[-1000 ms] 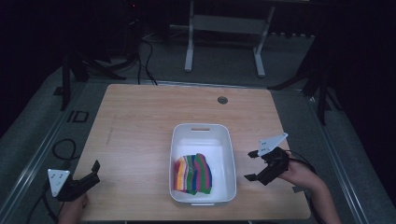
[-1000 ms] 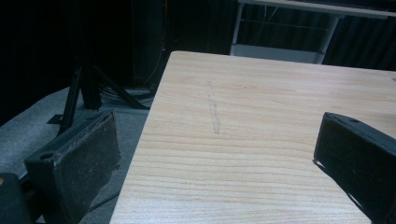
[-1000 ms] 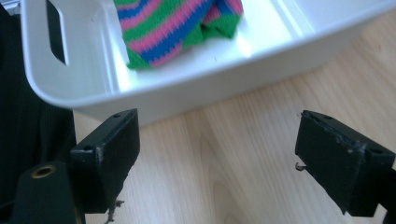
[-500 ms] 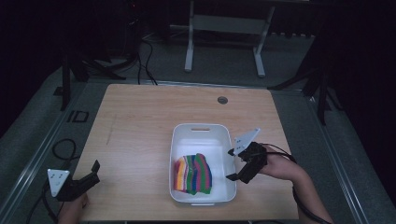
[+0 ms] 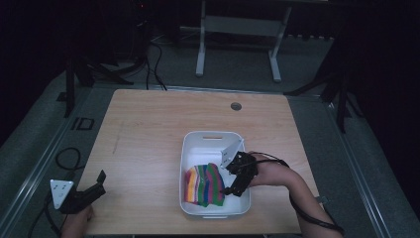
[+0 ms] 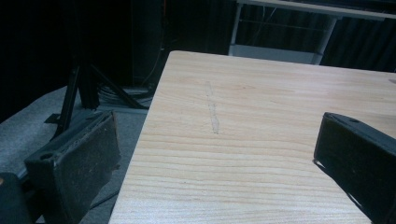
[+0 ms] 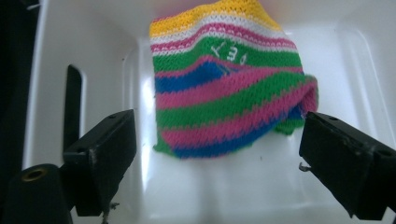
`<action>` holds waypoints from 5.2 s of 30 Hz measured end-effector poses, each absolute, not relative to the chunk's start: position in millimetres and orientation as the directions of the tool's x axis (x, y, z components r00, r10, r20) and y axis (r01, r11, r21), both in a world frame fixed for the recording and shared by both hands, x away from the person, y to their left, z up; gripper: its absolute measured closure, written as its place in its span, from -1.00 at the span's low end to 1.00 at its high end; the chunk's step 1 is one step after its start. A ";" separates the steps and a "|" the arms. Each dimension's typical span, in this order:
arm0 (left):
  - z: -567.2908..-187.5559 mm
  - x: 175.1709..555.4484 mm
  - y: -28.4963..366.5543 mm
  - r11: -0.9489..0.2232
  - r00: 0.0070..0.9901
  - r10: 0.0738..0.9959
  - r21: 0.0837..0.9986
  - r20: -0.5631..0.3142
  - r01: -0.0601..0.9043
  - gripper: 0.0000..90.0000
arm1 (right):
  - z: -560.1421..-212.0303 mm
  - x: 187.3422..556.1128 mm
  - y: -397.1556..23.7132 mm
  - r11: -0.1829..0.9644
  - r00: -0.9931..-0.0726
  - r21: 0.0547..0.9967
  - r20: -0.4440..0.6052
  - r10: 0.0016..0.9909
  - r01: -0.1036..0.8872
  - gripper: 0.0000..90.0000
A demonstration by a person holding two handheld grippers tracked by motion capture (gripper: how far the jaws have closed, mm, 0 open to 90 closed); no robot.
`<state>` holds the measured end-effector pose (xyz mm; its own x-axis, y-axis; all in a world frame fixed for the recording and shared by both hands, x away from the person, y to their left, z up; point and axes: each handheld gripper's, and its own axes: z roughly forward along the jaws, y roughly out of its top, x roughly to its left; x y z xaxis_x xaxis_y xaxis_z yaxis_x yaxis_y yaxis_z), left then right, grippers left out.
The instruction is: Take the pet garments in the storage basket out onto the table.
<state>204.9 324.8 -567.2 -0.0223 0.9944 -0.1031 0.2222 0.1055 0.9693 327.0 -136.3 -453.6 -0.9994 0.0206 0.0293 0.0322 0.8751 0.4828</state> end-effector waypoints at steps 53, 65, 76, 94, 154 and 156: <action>-567.2 205.2 325.2 0.107 -0.023 0.994 0.969 -0.105 0.222 -0.98 | -438.5 321.9 -85.0 0.890 -0.996 0.453 -0.091 -0.009 -0.049 0.49; -567.2 205.2 324.9 0.108 -0.023 0.994 0.969 -0.105 0.221 -0.98 | -386.5 325.0 -108.9 0.849 -0.989 0.526 -0.145 0.035 -0.047 0.49; -567.2 205.3 324.8 0.107 -0.023 0.994 0.969 -0.105 0.221 -0.98 | -357.7 336.5 -150.4 0.808 -0.974 0.588 -0.171 0.146 0.017 0.49; -567.2 205.2 324.8 0.106 -0.024 0.994 0.969 -0.104 0.223 -0.98 | -353.1 362.8 -247.8 0.767 -0.900 0.603 -0.177 0.397 0.219 0.49; -567.2 205.1 324.5 0.102 -0.017 0.995 0.969 -0.100 0.223 -0.98 | -536.5 410.8 -279.0 0.526 -0.696 0.630 0.032 0.718 0.571 0.44; -567.2 205.1 324.5 0.101 -0.017 0.995 0.969 -0.100 0.223 -0.98 | -536.4 410.2 -278.5 0.527 -0.693 0.629 0.026 0.720 0.571 0.40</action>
